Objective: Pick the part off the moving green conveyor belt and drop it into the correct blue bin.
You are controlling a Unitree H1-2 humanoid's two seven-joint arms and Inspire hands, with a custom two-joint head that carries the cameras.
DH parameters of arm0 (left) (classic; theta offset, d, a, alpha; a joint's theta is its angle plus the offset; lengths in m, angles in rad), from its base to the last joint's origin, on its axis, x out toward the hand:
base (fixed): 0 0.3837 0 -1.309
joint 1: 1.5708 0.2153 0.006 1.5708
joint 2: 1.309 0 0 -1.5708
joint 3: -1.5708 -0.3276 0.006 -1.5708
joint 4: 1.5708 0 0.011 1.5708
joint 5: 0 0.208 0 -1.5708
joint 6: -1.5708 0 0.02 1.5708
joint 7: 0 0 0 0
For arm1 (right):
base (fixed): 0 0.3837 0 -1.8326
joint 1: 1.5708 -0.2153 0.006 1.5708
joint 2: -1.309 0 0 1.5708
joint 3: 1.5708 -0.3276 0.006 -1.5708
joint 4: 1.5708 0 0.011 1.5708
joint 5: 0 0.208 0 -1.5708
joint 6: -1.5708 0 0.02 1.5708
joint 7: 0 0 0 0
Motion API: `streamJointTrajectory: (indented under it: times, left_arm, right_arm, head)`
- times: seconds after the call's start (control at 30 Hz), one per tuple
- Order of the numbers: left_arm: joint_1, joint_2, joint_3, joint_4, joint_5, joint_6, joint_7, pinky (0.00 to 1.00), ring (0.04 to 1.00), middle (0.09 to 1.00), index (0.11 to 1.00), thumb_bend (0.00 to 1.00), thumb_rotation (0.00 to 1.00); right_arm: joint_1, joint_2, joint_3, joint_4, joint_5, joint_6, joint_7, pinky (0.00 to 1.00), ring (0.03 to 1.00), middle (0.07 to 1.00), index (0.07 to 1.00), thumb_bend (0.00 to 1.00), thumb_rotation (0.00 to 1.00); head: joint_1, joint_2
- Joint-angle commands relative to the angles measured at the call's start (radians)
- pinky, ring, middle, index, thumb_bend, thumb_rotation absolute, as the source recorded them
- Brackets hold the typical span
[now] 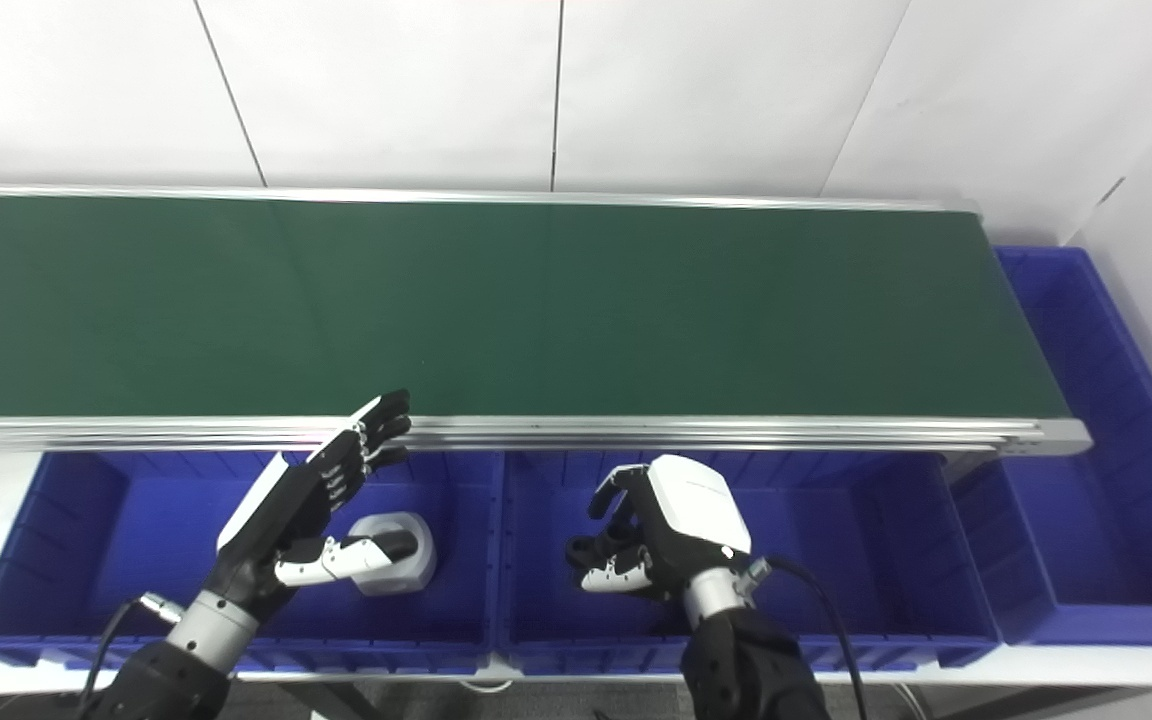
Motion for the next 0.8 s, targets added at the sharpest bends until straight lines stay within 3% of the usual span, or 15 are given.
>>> streamJointTrajectory:
  times: [0.0, 0.1, 0.13, 0.17, 0.23, 0.27, 0.37, 0.57, 0.77]
  left_arm:
    - [-0.018, 0.0, 0.006, -0.038, -0.003, 0.004, 0.003, 0.88, 0.946, 0.964, 0.936, 0.84, 0.43]
    - [-0.016, -0.002, 0.005, -0.038, -0.004, 0.001, 0.003, 0.88, 0.949, 0.965, 0.938, 0.84, 0.43]
    - [-0.015, -0.002, 0.004, -0.037, -0.001, -0.001, 0.004, 0.88, 0.95, 0.965, 0.939, 0.84, 0.43]
    - [-0.014, -0.002, 0.004, -0.035, 0.0, -0.004, 0.005, 0.88, 0.951, 0.966, 0.939, 0.84, 0.43]
    - [-0.013, -0.001, 0.003, -0.032, 0.001, -0.011, 0.004, 0.87, 0.949, 0.966, 0.939, 0.84, 0.42]
    - [-0.012, -0.001, 0.003, -0.03, 0.0, -0.014, 0.004, 0.87, 0.949, 0.966, 0.939, 0.83, 0.42]
    - [-0.006, 0.0, 0.002, -0.034, -0.001, -0.013, 0.002, 0.88, 0.948, 0.967, 0.941, 0.83, 0.42]
    - [0.0, 0.003, 0.0, -0.035, -0.002, -0.016, 0.0, 0.89, 0.95, 0.97, 0.938, 0.82, 0.41]
    - [0.007, 0.009, 0.0, -0.025, 0.0, -0.034, -0.001, 0.89, 0.954, 0.97, 0.939, 0.82, 0.41]
  right_arm:
    - [-0.028, -0.009, 0.014, 0.009, -0.017, 0.024, 0.036, 0.29, 0.376, 0.49, 0.548, 0.51, 0.0]
    - [-0.048, -0.011, 0.027, 0.058, -0.038, 0.042, 0.088, 0.28, 0.4, 0.498, 0.52, 0.51, 0.0]
    - [-0.056, -0.007, 0.024, 0.073, -0.05, 0.046, 0.125, 0.45, 0.576, 0.657, 0.663, 0.52, 0.13]
    - [-0.063, -0.006, 0.025, 0.084, -0.059, 0.048, 0.148, 0.48, 0.611, 0.69, 0.695, 0.52, 0.16]
    - [-0.068, -0.007, 0.031, 0.093, -0.066, 0.047, 0.155, 0.66, 0.779, 0.843, 0.822, 0.54, 0.32]
    - [-0.068, -0.008, 0.035, 0.095, -0.066, 0.045, 0.145, 0.78, 0.875, 0.911, 0.873, 0.56, 0.42]
    - [-0.043, 0.014, 0.025, 0.085, -0.044, 0.003, 0.024, 0.97, 0.988, 0.989, 0.942, 0.64, 0.55]
    - [-0.001, 0.044, 0.016, 0.068, -0.01, -0.046, -0.165, 1.0, 1.0, 1.0, 0.982, 0.67, 0.63]
    - [0.057, 0.079, 0.003, 0.016, 0.069, -0.162, -0.357, 1.0, 1.0, 1.0, 0.996, 0.67, 0.61]
  head:
    - [0.005, -0.001]
    - [0.01, -0.006]
    - [0.012, -0.014]
    - [0.013, -0.018]
    - [0.015, -0.024]
    - [0.016, -0.028]
    - [0.022, -0.038]
    - [0.032, -0.052]
    - [0.042, -0.076]
